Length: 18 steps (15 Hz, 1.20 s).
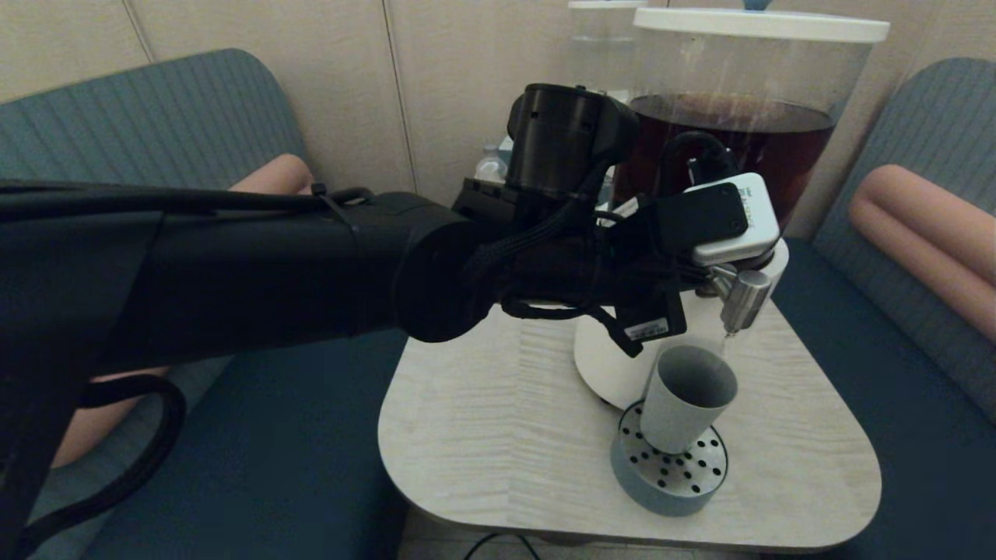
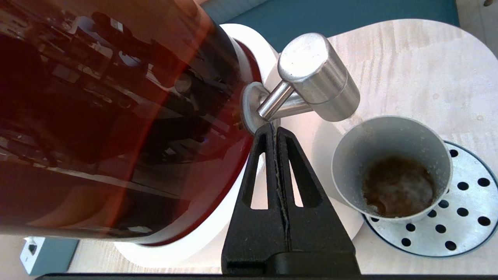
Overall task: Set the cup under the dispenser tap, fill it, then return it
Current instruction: Turn off the faucet
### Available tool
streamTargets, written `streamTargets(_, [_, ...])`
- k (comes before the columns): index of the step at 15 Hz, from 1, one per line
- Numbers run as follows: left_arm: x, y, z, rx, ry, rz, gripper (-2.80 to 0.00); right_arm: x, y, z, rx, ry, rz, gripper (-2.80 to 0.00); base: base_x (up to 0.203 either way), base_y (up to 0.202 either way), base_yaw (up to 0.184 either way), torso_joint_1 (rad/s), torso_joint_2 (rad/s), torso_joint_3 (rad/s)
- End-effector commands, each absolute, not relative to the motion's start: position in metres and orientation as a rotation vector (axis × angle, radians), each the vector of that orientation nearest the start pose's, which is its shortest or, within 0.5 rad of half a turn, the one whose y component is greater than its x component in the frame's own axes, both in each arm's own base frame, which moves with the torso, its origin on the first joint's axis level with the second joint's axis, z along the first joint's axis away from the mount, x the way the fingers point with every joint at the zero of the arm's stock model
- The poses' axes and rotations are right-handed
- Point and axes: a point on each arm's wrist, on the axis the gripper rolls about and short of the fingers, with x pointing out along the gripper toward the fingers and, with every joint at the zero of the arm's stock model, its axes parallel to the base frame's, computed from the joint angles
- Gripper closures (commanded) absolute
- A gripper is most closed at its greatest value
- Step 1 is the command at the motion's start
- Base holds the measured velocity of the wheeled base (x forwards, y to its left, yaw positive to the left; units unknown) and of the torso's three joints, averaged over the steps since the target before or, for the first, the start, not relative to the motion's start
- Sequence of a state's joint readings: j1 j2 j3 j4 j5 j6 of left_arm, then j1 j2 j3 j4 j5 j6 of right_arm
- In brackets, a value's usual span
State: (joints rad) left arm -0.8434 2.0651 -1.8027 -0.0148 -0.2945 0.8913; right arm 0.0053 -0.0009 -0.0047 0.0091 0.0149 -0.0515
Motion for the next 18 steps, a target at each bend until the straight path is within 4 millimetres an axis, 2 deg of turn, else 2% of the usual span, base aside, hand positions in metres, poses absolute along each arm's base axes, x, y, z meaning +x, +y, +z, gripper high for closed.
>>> streamTargets(1, [0.282,-0.327,0.265,0.861,-0.276,-1.172,0.0,-0.023,0.0,0.076,-0.052,0.001,0.022,0.0,0.0,0.0,0.0,0.0,0.0,0.0])
streamTargets(14, [0.286,-0.333,0.265,0.856,-0.29,-1.174,0.0,-0.023,0.0,0.076,-0.052,0.001,0.022,0.0,0.0,0.0,0.0,0.0,0.0,0.0])
streamTargets(18, [0.292,-0.341,0.266,0.824,-0.387,-1.152,0.0,-0.023,0.0,0.076,-0.052,0.001,0.022,0.0,0.0,0.0,0.0,0.0,0.0,0.0])
